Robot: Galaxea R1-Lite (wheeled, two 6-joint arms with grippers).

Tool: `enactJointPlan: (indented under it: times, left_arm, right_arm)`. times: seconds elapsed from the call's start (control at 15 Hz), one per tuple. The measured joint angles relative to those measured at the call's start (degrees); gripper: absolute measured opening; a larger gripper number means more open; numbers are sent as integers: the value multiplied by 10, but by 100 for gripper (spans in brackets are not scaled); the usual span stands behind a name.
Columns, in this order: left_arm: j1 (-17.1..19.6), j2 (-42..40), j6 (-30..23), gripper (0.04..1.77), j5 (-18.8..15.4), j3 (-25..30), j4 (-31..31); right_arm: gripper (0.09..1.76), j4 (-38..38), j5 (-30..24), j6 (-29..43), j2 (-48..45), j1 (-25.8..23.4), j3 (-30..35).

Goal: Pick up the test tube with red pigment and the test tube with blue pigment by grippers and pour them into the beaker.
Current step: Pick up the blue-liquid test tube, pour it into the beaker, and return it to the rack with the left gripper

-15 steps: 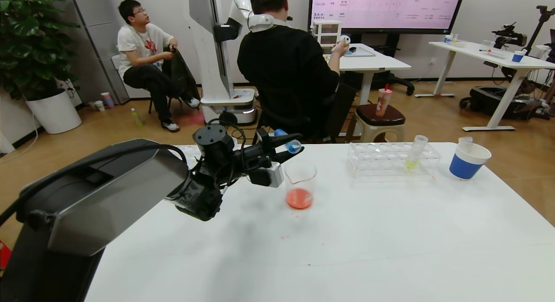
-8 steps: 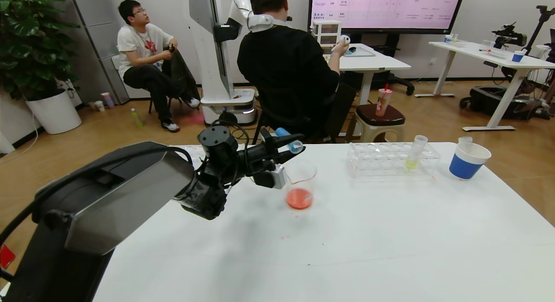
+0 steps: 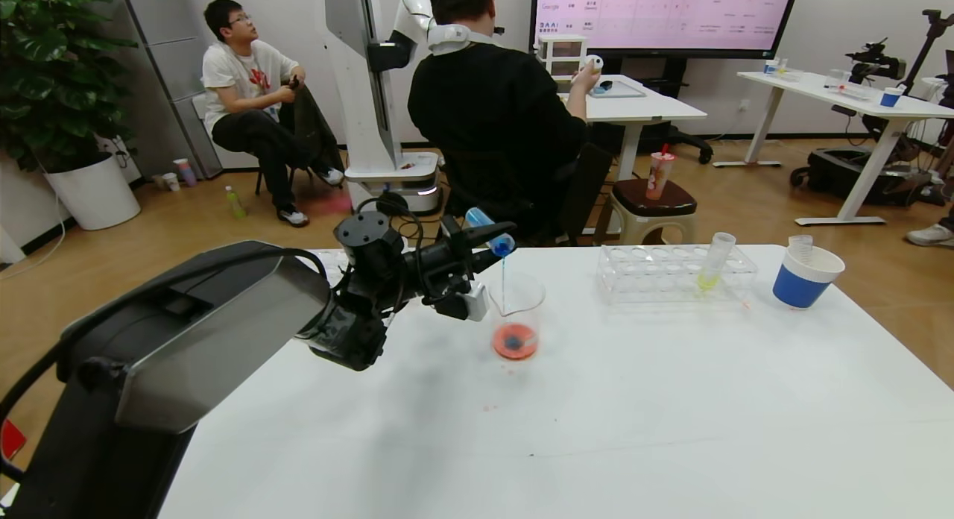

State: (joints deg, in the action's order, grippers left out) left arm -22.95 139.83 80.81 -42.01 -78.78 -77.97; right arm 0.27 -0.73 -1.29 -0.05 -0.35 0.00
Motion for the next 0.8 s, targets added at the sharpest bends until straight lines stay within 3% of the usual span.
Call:
enactJointPlan:
  times: [0.4,0.8]
  left_arm:
    - [3,6,24,50,1,-6,0]
    - [11,7,84,50,7,-10,-1]
  right_arm:
    - [174,0,0,0,0,0,0]
    - [174,0,0,0,0,0,0]
